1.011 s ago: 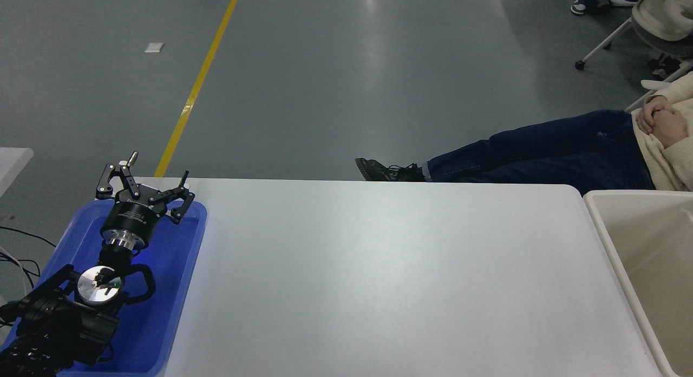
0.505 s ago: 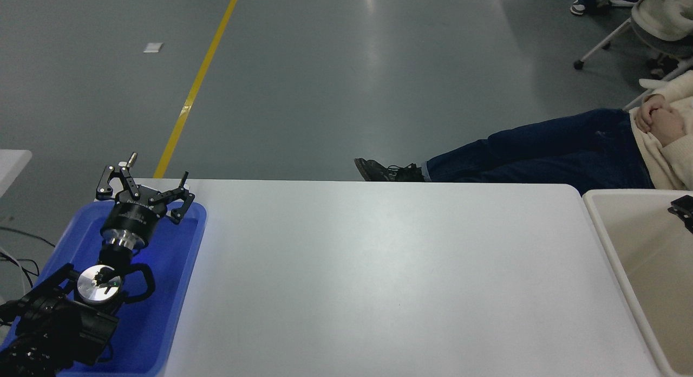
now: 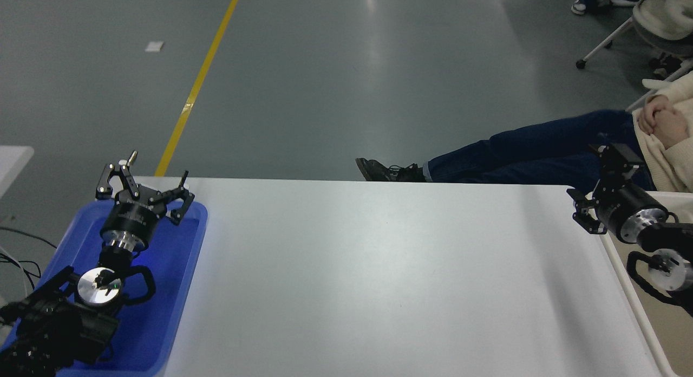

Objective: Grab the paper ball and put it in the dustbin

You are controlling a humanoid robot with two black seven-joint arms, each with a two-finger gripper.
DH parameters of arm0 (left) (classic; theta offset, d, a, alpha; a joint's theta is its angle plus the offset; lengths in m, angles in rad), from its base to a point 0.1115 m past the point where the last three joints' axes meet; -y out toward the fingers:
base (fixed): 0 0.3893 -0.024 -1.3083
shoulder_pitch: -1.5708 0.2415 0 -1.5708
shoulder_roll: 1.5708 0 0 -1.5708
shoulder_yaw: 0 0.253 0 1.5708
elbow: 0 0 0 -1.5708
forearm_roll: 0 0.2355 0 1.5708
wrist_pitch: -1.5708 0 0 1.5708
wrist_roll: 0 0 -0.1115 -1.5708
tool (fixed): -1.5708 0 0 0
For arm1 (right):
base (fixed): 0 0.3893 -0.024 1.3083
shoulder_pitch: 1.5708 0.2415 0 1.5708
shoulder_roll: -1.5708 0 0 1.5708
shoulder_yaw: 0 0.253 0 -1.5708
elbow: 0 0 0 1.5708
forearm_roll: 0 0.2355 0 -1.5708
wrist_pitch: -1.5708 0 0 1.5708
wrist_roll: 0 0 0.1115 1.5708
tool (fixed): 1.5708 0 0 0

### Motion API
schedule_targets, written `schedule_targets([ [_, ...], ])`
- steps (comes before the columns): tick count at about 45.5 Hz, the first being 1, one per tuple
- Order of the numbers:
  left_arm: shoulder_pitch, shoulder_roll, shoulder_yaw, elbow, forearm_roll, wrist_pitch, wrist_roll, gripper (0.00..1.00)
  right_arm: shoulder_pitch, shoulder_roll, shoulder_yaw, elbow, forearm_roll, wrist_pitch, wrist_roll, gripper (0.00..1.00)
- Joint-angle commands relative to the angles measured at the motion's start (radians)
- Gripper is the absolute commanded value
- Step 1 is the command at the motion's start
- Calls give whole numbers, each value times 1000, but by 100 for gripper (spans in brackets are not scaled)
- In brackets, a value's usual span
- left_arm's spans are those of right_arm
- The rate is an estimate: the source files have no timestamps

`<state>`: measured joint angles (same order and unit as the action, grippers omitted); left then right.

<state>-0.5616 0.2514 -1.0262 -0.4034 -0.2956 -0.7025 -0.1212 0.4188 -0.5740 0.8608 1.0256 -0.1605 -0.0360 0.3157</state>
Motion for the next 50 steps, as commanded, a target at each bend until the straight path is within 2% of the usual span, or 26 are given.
schedule_targets([
  [1,0,-1,0,0,0,0,0,100,-35,151,55,-62,78,-7,187,100],
  [9,-1,0,0,0,1,0,0,100,-23,174,60,-173,75,-37,194,100],
  [18,0,0,0,0,1,0,0,100,5,186,53,-219,26,-102,240,100],
  [26,0,0,0,0,0,1,0,100,9,230,43,-216,-59,-107,235,100],
  [38,0,0,0,0,0,0,0,100,14,264,8,-200,-62,-88,236,100],
  [50,-1,0,0,0,0,1,0,100,12,243,-2,-200,-60,-16,235,100],
])
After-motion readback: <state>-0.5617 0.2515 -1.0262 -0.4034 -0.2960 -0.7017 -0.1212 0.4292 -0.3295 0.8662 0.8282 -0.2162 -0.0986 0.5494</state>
